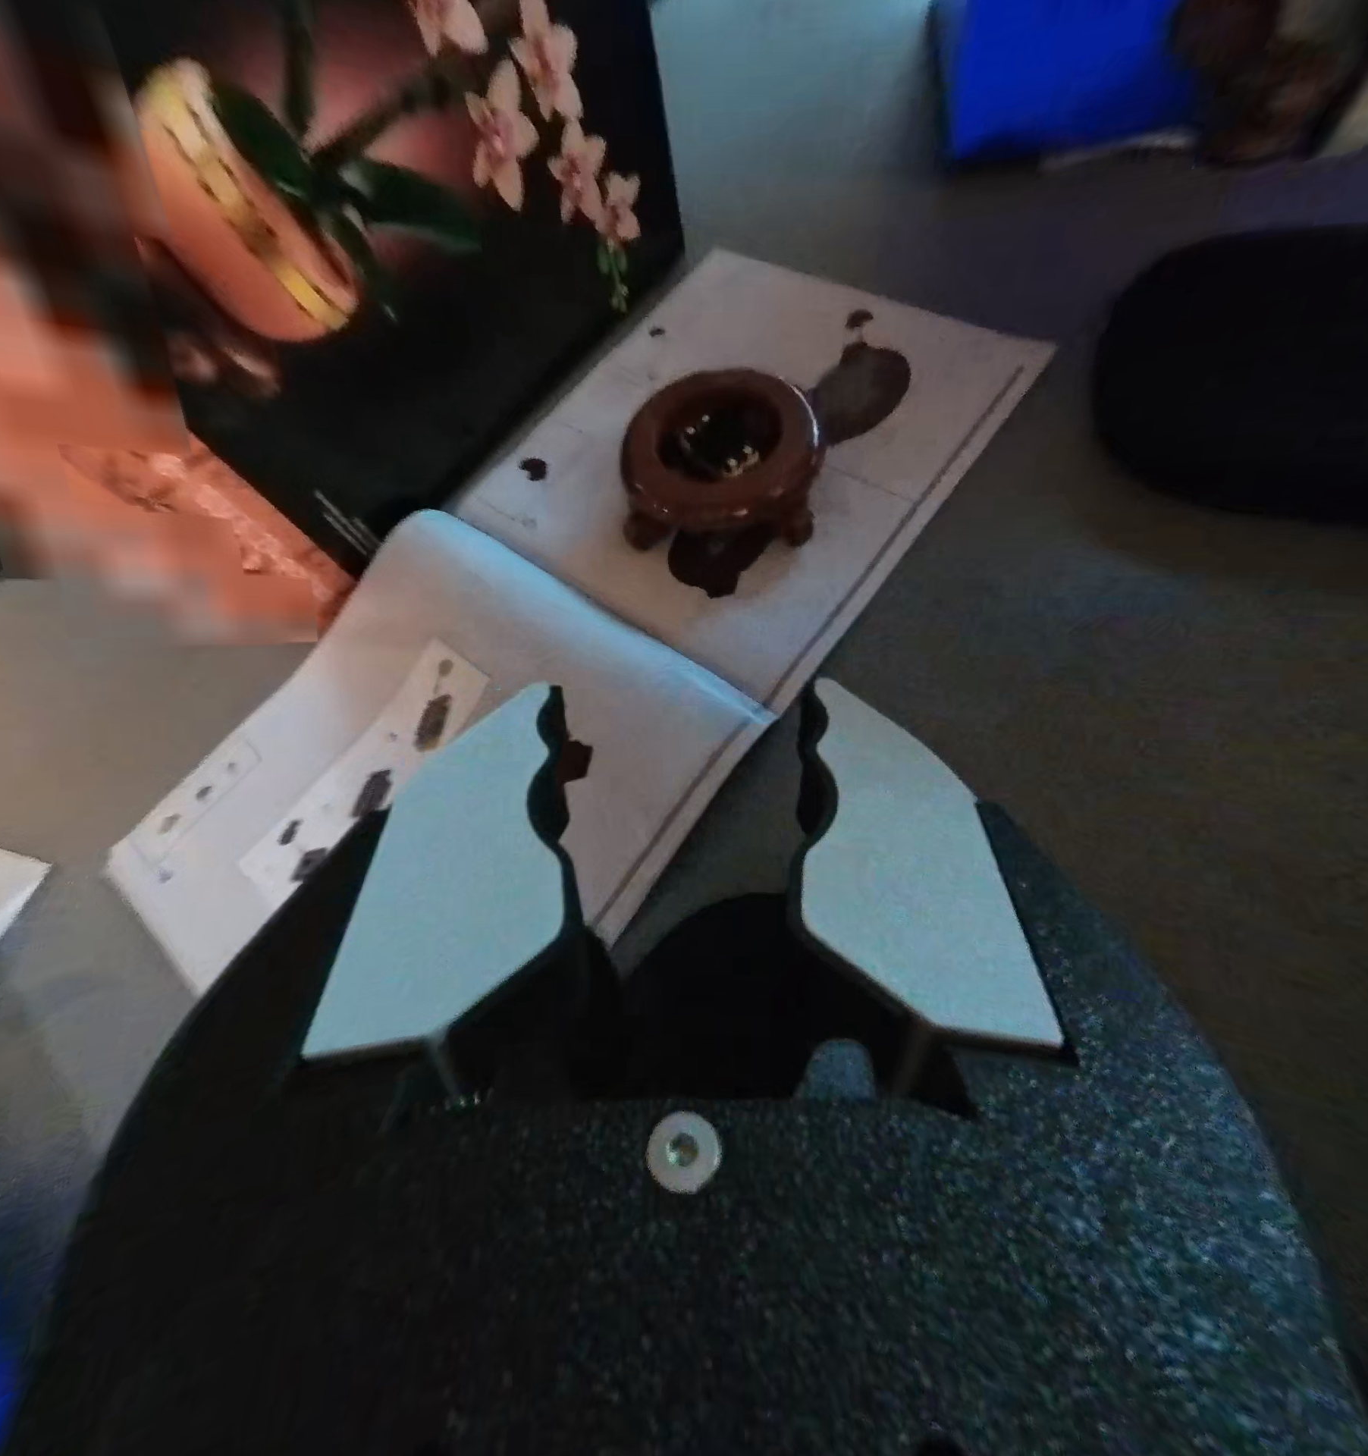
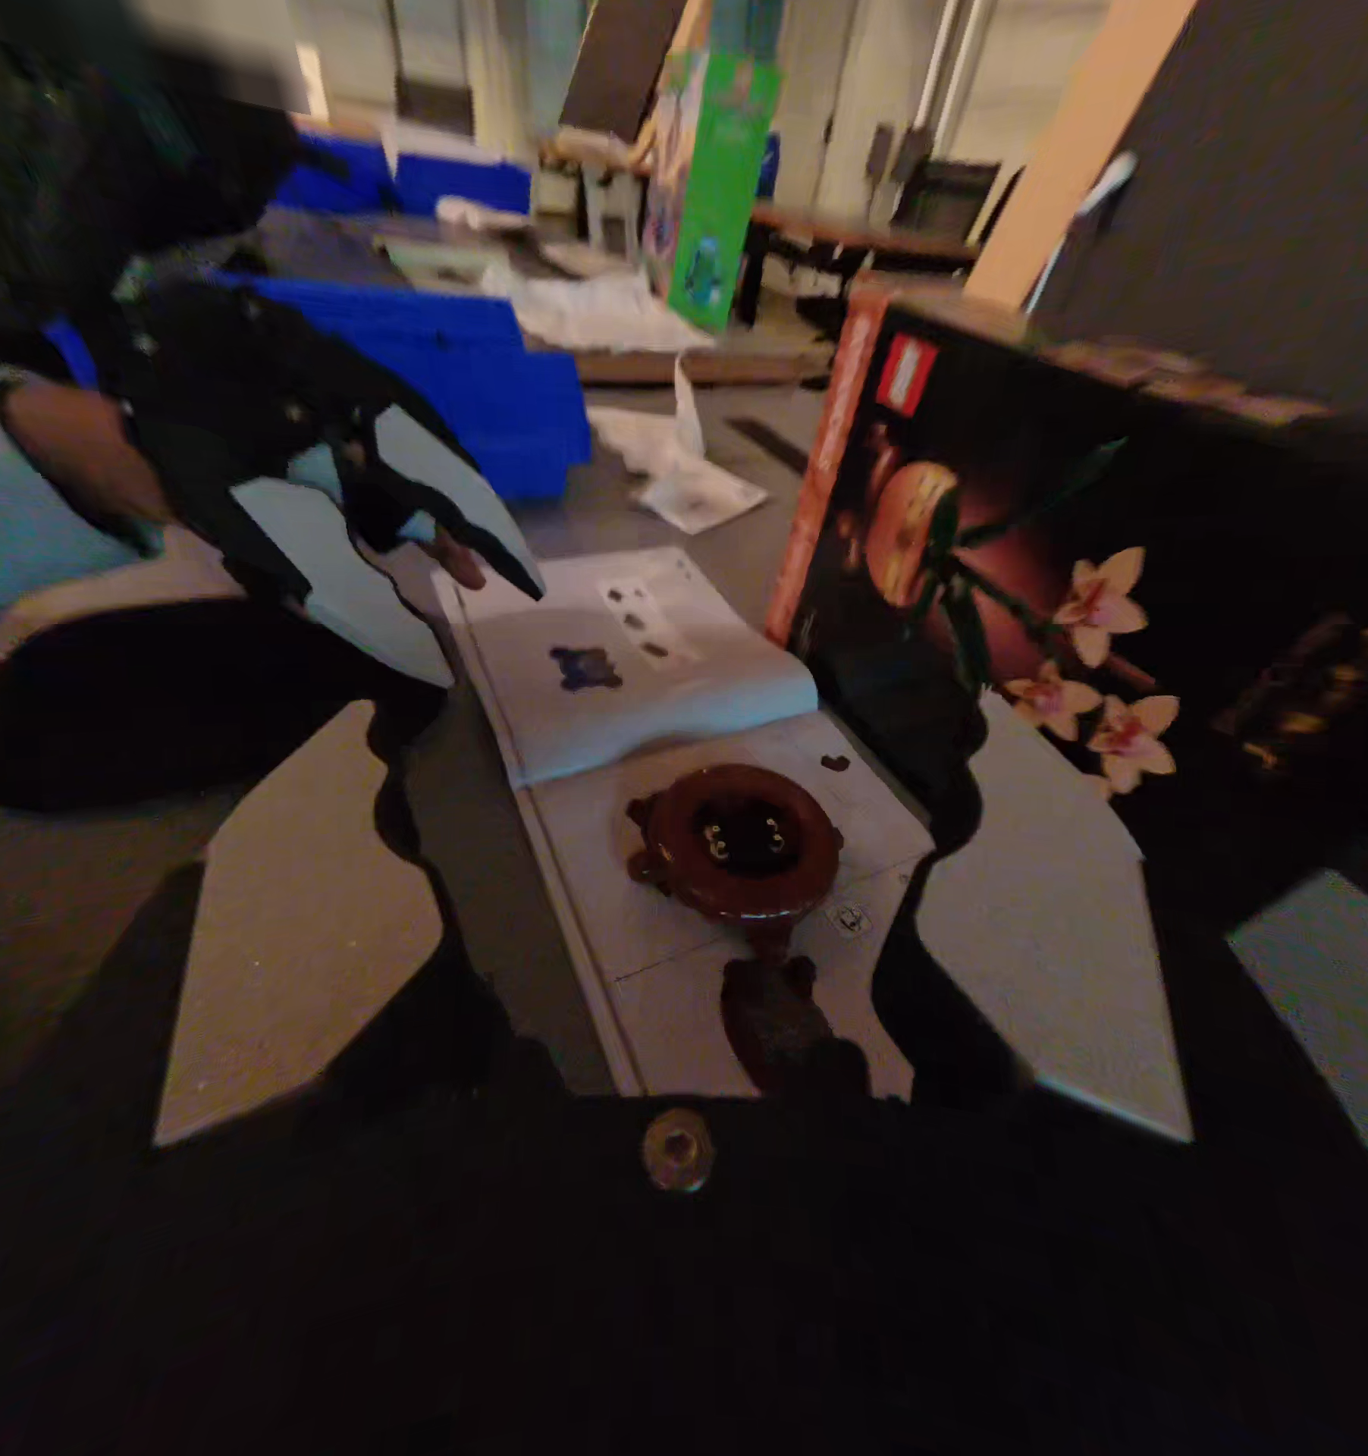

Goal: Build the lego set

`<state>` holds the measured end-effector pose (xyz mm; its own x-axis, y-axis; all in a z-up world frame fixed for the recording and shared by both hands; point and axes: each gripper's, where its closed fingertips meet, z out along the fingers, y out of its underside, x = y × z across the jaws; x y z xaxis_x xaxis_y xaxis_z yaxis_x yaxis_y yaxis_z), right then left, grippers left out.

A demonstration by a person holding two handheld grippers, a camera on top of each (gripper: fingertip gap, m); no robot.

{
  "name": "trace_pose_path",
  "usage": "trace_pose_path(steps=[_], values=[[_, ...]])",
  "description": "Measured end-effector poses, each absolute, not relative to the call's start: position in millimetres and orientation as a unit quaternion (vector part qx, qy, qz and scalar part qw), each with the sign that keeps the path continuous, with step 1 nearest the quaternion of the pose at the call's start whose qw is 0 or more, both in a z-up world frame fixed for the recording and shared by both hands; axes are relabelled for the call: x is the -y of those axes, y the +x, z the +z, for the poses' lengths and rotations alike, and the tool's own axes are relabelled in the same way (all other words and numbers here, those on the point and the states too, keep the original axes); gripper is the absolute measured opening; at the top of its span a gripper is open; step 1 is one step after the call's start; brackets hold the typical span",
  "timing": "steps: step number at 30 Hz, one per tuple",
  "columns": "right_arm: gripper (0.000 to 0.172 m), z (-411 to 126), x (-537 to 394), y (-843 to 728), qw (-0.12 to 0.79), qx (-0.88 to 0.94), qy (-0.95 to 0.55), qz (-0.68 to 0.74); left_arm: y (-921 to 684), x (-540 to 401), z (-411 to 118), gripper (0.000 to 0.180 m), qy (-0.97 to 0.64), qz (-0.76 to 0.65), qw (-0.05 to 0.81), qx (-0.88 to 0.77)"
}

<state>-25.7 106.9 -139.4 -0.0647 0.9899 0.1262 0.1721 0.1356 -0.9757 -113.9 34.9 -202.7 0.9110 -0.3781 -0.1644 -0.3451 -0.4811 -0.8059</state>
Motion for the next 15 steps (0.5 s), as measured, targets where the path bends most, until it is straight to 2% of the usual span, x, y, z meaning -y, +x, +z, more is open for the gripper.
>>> trace_pose_path(steps=[5, 6, 9, 15], values=[[0.121, -206, -135, -66, 0.378, 0.687, -0.523, 0.334, -120, -47, -234, 0.055, -0.889, -0.039, 0.4, -0.22], [0.115, -212, -137, -70, 0.375, 0.71, -0.505, 0.319, -121, -47, -237, 0.055, -0.889, -0.038, 0.4, -0.22], [0.115, -218, -133, -79, 0.379, 0.724, -0.477, 0.324, -120, -45, -237, 0.053, -0.882, -0.053, 0.417, -0.211], [0.121, -265, -146, -66, 0.261, 0.756, -0.547, 0.248, -123, -28, -225, 0.053, -0.876, -0.056, 0.438, -0.193]])
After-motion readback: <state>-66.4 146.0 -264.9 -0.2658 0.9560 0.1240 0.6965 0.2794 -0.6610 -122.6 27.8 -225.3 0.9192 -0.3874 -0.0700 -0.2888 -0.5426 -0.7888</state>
